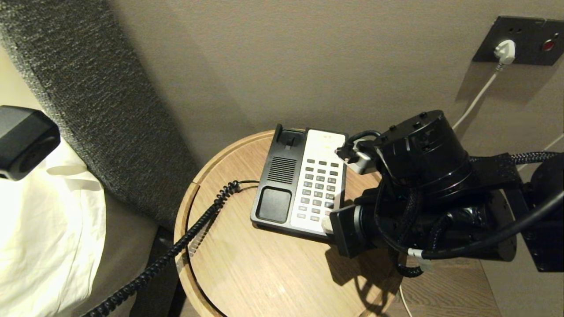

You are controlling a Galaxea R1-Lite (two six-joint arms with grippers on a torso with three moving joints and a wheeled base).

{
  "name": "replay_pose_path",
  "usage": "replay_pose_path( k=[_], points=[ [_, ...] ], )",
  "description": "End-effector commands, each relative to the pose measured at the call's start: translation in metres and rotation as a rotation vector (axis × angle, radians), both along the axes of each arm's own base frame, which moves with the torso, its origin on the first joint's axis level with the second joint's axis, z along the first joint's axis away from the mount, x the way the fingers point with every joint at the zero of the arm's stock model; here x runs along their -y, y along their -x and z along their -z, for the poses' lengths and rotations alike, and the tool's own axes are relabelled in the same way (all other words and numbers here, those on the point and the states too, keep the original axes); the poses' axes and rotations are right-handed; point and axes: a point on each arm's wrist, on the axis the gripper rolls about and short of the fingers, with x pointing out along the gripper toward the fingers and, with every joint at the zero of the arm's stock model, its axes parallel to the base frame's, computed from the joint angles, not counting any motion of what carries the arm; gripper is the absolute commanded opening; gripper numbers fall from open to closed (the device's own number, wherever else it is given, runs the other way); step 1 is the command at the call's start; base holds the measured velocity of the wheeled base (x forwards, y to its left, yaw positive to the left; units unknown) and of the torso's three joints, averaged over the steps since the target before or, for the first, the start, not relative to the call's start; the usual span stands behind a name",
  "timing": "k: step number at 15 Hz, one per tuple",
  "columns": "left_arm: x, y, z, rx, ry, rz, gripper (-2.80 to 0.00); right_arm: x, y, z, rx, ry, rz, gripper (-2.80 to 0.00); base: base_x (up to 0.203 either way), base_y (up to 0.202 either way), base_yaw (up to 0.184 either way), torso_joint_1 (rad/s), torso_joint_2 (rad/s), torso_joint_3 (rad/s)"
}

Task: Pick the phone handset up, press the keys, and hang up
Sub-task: Dial the number

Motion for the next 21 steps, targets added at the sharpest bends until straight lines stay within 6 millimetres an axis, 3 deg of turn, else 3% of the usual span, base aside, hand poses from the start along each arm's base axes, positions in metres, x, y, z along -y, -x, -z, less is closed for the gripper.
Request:
replay_pose_path(
  k=[1, 8, 16, 21],
  points=[
    [0.0, 0.0, 0.0, -0.004, 0.001, -0.002, -2.8, 0.0, 0.0, 0.0, -0.001, 0.001, 0.002, -2.8, 0.0, 0.0, 0.0, 0.0, 0.0, 0.0],
    [-0.002, 0.001, 0.001, -0.002, 0.005, -0.002, -2.8, 0.004, 0.004, -0.008, 0.015, -0.019, 0.002, -2.8, 0.0, 0.0, 0.0, 0.0, 0.0, 0.0],
    [-0.002, 0.001, 0.0, 0.0, 0.007, -0.002, -2.8, 0.004, 0.002, -0.005, 0.009, -0.011, 0.006, -2.8, 0.0, 0.0, 0.0, 0.0, 0.0, 0.0],
    [0.017, -0.013, -0.006, -0.035, -0.054, 0.041, -2.8, 0.018, 0.01, -0.025, 0.051, -0.063, 0.016, -2.8, 0.0, 0.0, 0.0, 0.0, 0.0, 0.0]
  ],
)
